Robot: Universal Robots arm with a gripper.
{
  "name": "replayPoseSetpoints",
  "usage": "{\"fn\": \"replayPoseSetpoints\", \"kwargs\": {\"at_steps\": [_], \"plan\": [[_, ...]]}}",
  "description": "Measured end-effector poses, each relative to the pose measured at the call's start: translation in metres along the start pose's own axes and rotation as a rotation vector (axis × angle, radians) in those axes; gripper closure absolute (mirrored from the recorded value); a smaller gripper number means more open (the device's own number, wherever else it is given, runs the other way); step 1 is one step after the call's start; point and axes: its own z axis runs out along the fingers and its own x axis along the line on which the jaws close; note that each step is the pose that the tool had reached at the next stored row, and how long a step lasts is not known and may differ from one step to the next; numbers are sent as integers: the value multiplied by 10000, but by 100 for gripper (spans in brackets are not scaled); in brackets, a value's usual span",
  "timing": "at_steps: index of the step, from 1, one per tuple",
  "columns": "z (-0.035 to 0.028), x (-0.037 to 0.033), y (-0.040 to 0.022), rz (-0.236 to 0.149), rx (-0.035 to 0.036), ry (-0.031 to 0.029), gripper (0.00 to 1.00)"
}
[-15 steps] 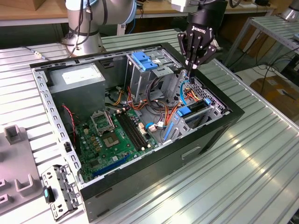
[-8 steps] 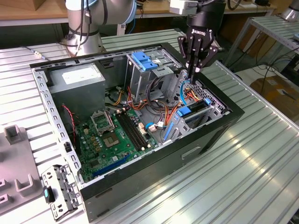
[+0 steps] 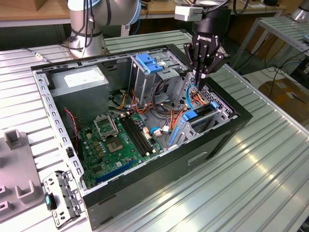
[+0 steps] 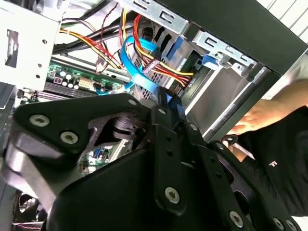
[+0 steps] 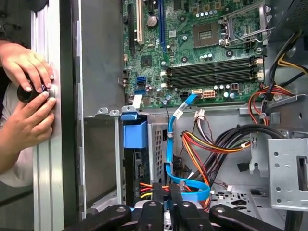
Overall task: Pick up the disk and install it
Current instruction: 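Insert the second disk wire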
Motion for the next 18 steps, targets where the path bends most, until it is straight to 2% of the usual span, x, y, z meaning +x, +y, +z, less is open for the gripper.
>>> {"fn": "replayPoseSetpoints", "kwargs": {"at_steps": [3,5,14,16,18], "plan": [[2,1,-1,6,5,110,84],[4,4,-1,6,6,133,84],[7,9,5,6,7,137,84],[11,14,43,6,7,136,84],[20,22,128,7,7,135,84]]}}
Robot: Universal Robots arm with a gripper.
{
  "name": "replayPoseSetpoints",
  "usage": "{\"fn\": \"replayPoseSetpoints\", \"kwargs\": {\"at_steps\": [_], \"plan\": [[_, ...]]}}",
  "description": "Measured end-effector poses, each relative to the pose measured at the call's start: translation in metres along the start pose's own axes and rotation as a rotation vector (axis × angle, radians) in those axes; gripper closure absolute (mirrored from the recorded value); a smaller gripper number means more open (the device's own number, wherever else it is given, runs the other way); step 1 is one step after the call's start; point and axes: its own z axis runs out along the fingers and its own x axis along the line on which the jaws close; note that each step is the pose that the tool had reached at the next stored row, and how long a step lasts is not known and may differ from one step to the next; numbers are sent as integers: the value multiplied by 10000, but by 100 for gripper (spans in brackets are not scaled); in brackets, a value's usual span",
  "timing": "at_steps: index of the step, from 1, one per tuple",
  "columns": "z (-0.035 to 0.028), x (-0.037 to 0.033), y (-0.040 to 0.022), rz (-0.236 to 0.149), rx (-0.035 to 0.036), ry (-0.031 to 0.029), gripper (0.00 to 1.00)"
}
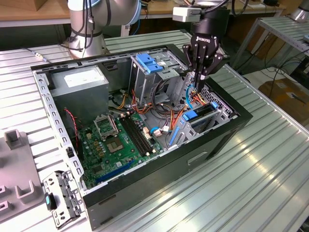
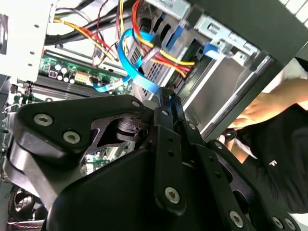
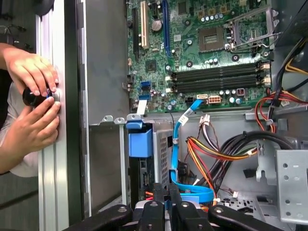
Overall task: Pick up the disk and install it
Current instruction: 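Insert the second disk wire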
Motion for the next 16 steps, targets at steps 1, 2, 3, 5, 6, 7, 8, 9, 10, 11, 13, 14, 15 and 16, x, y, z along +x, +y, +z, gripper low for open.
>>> {"fn": "replayPoseSetpoints", "kwargs": {"at_steps": [1,2,3,5,6,7,8,9,10,11,13,14,15,16], "plan": [[7,10,46,-1,0,1,84],[11,16,63,-1,0,1,84],[17,26,79,-2,0,2,84],[33,55,102,-2,4,2,84],[46,77,110,0,11,-5,84],[55,92,111,1,15,-12,84],[76,135,110,5,27,-38,84],[85,154,109,9,35,-51,84],[93,174,108,13,48,-69,84],[105,198,106,19,77,-108,84],[124,237,108,35,146,-207,84],[134,255,109,46,199,-293,84],[142,271,114,67,272,-385,84],[145,277,117,79,316,-432,84]]}}
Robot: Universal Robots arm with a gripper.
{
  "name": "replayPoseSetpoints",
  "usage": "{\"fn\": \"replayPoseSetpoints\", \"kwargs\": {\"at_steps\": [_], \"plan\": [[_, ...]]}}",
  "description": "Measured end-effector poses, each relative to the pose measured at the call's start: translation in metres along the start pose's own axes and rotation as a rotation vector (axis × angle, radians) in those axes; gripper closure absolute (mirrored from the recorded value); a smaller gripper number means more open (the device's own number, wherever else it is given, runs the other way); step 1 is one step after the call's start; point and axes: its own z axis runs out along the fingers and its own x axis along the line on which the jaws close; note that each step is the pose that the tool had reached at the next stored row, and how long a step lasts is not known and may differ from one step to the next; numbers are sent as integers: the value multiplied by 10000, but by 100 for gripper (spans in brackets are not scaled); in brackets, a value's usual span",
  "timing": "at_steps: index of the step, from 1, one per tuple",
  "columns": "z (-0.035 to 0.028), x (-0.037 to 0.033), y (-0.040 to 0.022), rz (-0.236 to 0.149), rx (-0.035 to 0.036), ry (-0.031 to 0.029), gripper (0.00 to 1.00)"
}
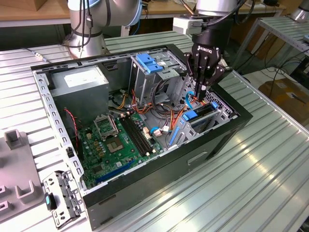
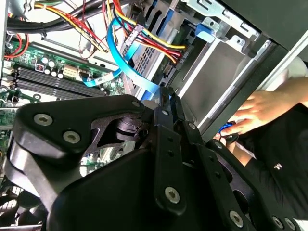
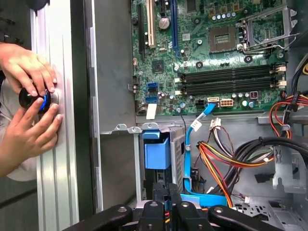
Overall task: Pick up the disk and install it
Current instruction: 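Insert the second disk wire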
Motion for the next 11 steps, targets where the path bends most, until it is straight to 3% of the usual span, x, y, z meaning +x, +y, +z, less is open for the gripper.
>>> {"fn": "replayPoseSetpoints", "kwargs": {"at_steps": [2,11], "plan": [[5,8,13,38,119,-109,84],[7,8,14,42,151,-123,84]]}}
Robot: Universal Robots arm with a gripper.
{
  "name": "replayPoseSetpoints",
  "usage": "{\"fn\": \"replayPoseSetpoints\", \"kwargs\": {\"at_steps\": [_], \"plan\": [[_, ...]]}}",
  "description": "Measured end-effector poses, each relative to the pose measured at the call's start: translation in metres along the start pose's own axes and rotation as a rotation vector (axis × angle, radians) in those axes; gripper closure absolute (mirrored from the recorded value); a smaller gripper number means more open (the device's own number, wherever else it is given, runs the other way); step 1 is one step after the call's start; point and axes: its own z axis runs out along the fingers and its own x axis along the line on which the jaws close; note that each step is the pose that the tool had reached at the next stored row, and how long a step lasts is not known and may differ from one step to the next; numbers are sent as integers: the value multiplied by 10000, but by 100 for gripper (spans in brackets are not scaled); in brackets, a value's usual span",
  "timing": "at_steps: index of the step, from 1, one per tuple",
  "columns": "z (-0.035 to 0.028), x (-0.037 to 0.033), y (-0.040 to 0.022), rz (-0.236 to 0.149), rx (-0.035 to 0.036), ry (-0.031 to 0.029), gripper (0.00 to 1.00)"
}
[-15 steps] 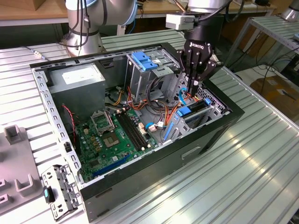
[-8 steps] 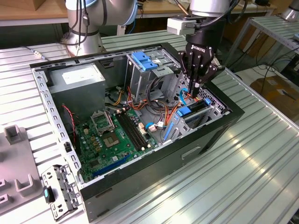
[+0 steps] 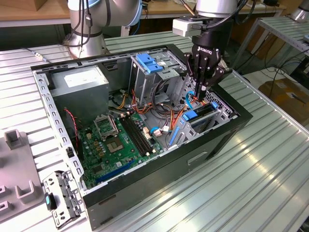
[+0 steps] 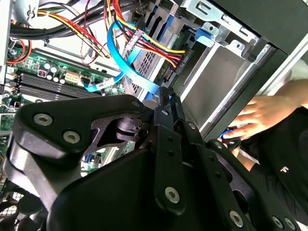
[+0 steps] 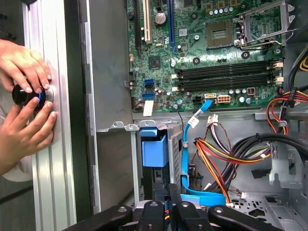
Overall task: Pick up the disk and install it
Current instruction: 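Insert the second disk wire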
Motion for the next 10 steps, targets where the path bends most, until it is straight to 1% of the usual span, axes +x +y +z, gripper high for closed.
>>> {"fn": "replayPoseSetpoints", "kwargs": {"at_steps": [8,10], "plan": [[0,0,0,1,5,0,84],[0,1,9,26,84,-7,84]]}}
